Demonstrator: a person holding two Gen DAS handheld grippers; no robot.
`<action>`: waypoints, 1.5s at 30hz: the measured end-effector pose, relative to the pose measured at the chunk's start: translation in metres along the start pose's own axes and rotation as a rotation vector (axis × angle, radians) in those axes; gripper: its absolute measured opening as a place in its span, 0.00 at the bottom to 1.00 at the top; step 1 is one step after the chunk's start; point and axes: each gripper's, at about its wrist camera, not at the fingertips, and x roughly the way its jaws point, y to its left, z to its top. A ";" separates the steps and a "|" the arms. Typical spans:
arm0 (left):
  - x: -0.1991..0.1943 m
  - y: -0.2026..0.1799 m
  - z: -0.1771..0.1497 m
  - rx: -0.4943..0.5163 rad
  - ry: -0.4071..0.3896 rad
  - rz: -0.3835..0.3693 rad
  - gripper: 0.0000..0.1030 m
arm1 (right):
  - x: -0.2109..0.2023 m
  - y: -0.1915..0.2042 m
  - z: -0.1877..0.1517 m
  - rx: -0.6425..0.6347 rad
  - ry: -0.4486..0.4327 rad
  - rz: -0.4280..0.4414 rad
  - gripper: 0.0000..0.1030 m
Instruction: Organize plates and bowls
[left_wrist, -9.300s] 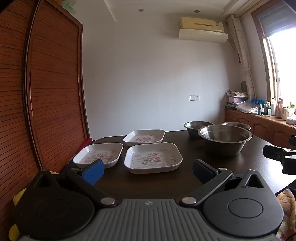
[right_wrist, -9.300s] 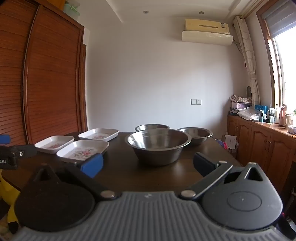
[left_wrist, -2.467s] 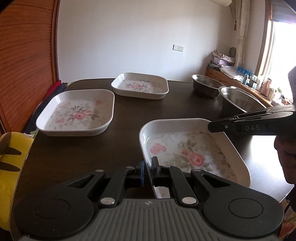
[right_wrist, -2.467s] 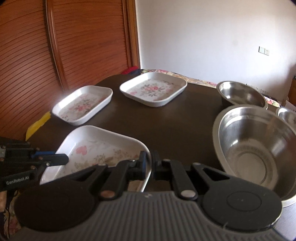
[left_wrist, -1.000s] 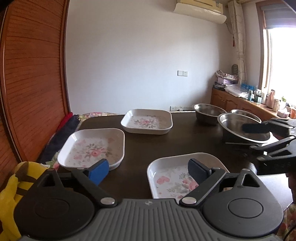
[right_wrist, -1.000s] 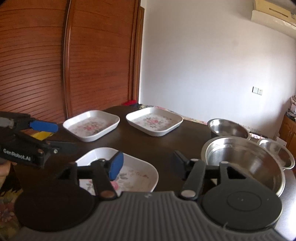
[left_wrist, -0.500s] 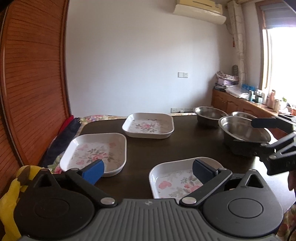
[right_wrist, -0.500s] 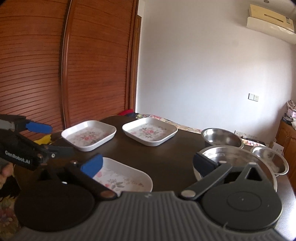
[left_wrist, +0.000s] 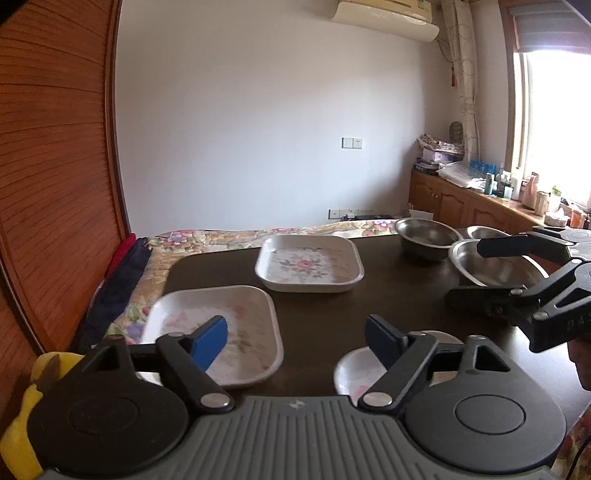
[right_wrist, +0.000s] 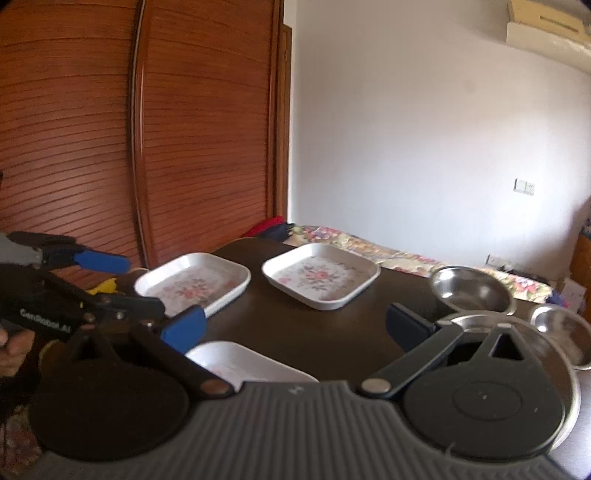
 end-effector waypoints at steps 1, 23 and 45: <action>0.002 0.006 0.003 0.005 0.005 0.005 0.98 | 0.004 0.001 0.003 0.004 0.006 0.010 1.00; 0.081 0.116 0.009 -0.051 0.159 0.041 0.77 | 0.116 0.049 0.041 0.097 0.231 0.184 0.57; 0.114 0.152 -0.006 -0.095 0.255 0.037 0.49 | 0.180 0.056 0.026 0.150 0.390 0.207 0.36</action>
